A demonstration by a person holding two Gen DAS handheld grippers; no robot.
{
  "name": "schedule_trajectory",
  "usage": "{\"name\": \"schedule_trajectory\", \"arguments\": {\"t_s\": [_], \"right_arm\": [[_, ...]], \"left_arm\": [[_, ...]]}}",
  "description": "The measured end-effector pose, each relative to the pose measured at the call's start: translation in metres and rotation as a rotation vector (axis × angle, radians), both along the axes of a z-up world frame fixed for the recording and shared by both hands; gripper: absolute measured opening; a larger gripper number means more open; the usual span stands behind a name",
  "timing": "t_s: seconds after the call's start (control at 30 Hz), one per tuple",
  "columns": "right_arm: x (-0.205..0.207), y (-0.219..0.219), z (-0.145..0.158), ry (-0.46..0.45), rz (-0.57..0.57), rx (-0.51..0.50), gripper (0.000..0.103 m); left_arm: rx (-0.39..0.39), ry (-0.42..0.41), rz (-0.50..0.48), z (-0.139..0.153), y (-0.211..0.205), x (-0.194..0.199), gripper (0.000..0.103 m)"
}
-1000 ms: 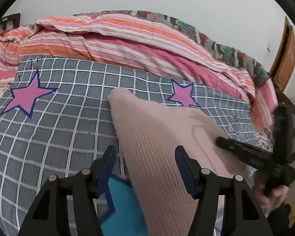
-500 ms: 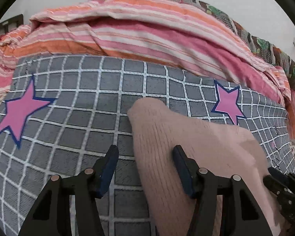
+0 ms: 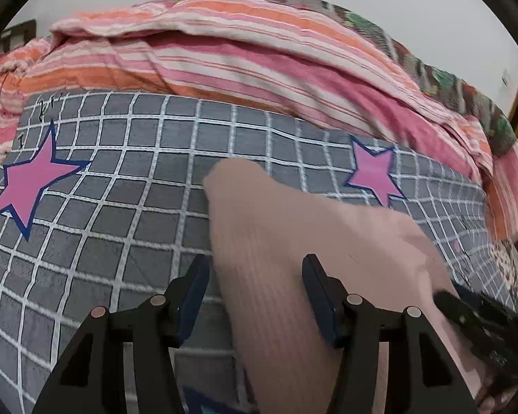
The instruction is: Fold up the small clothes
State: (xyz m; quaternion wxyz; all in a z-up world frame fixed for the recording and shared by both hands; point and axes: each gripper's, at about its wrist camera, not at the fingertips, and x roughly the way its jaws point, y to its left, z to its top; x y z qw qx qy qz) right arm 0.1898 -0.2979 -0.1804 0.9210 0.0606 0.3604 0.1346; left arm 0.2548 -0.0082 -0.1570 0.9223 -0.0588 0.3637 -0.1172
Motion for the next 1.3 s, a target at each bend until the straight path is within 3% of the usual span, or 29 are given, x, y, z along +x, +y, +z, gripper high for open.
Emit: {"name": "schedule_trajectory", "arguments": {"t_s": [0.2,0.37,0.6,0.87,1.03,1.17,1.3], "right_arm": [[-0.008,0.006,0.0,-0.046,-0.012,-0.056,0.047],[-0.012,0.004,0.0,-0.057,-0.016,-0.053,0.047],[-0.026,0.001,0.0,-0.07,-0.04,-0.059,0.047],[-0.042,-0.002,-0.001,-0.082,-0.063,-0.057,0.047],[-0.052,-0.006,-0.002,-0.085,-0.075,-0.056,0.047],[-0.063,-0.011,-0.002,-0.081,-0.089,-0.036,0.047],[-0.061,-0.012,-0.007,-0.07,-0.081,-0.03,0.047]], "left_arm": [[0.053,-0.047,-0.005,0.002,-0.014,-0.039,0.054],[0.039,-0.058,0.015,0.001,-0.01,-0.062,0.055],[0.086,-0.099,0.011,0.003,-0.014,-0.083,0.055],[0.011,-0.094,-0.001,-0.002,0.001,-0.106,0.055],[0.038,-0.103,-0.03,-0.007,-0.004,-0.119,0.055],[0.092,-0.135,-0.019,-0.009,-0.009,-0.122,0.064],[0.074,-0.125,-0.014,-0.01,-0.005,-0.119,0.066]]}}
